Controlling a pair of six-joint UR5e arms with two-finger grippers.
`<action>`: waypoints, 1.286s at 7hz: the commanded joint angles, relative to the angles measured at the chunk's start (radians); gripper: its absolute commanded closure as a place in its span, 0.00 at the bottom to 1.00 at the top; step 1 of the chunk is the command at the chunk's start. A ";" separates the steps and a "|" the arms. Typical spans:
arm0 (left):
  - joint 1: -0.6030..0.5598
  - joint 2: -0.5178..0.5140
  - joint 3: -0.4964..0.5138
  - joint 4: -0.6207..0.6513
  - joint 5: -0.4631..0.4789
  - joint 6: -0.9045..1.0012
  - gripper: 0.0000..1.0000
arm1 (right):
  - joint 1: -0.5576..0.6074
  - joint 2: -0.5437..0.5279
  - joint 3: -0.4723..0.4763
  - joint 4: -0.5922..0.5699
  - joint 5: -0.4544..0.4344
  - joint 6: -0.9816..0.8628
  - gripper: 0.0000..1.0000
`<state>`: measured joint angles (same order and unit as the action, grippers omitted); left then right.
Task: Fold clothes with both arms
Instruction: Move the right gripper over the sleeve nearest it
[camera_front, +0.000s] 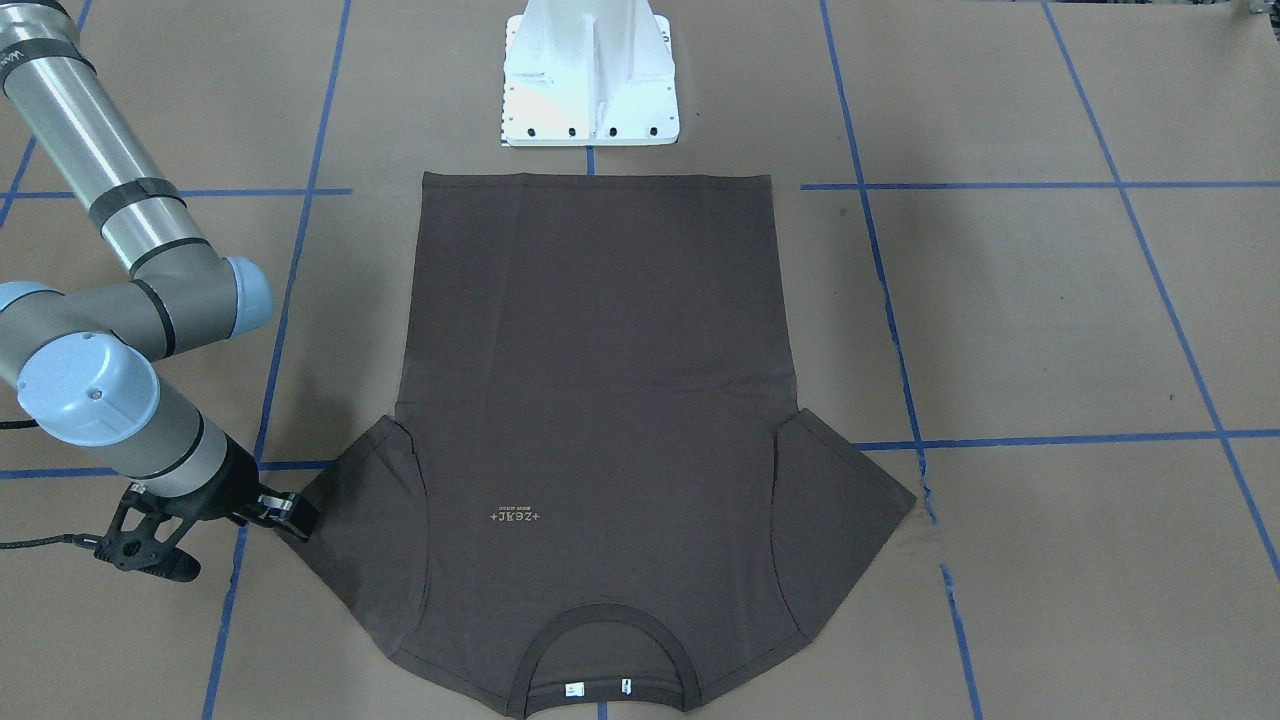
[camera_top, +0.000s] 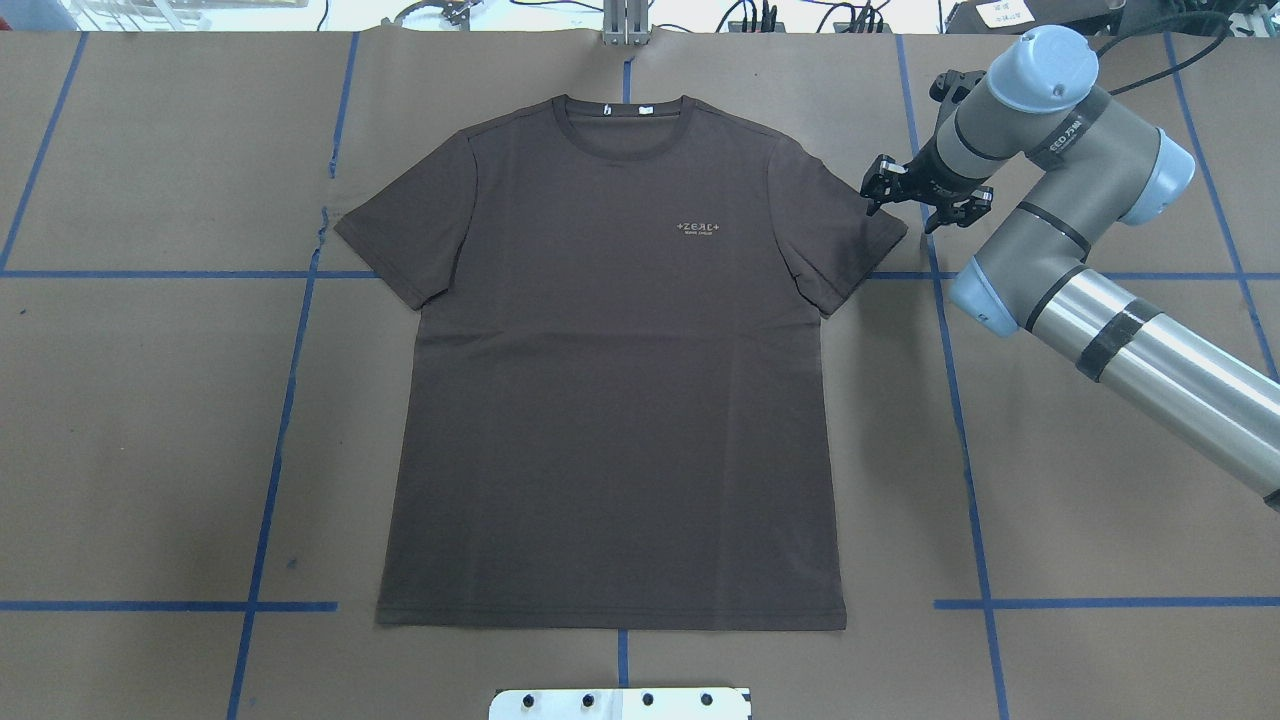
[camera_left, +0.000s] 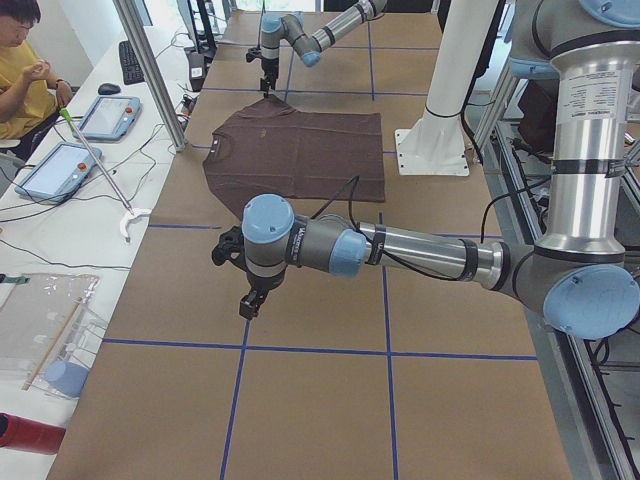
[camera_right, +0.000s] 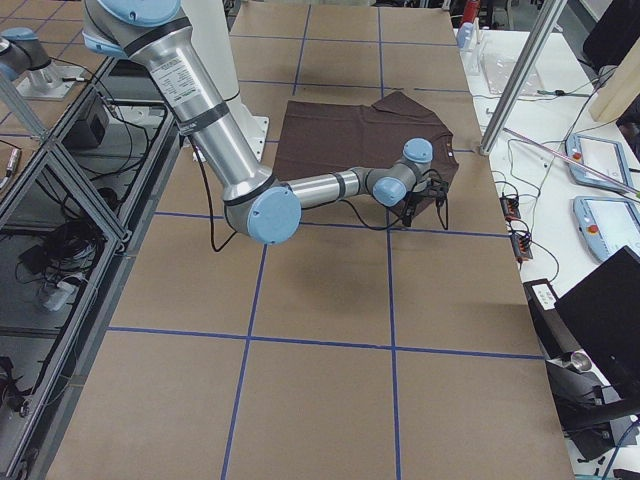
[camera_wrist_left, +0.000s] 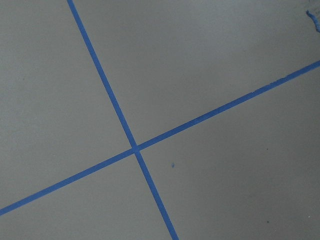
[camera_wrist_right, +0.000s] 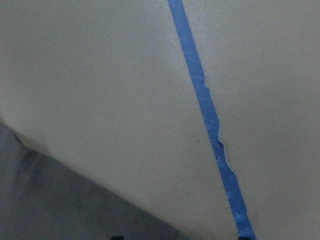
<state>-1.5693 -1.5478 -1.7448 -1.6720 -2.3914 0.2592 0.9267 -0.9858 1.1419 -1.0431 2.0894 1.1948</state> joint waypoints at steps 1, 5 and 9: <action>0.000 0.000 -0.002 0.000 0.000 0.000 0.00 | -0.005 -0.004 -0.001 -0.002 0.000 0.026 0.65; 0.000 0.000 -0.007 0.001 -0.003 0.000 0.00 | -0.006 0.016 0.022 0.000 0.000 0.072 1.00; -0.002 0.002 -0.015 0.002 -0.026 -0.002 0.00 | -0.099 0.203 -0.019 -0.011 -0.150 0.337 1.00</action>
<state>-1.5701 -1.5468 -1.7573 -1.6705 -2.4149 0.2578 0.8700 -0.8439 1.1508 -1.0532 2.0177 1.4489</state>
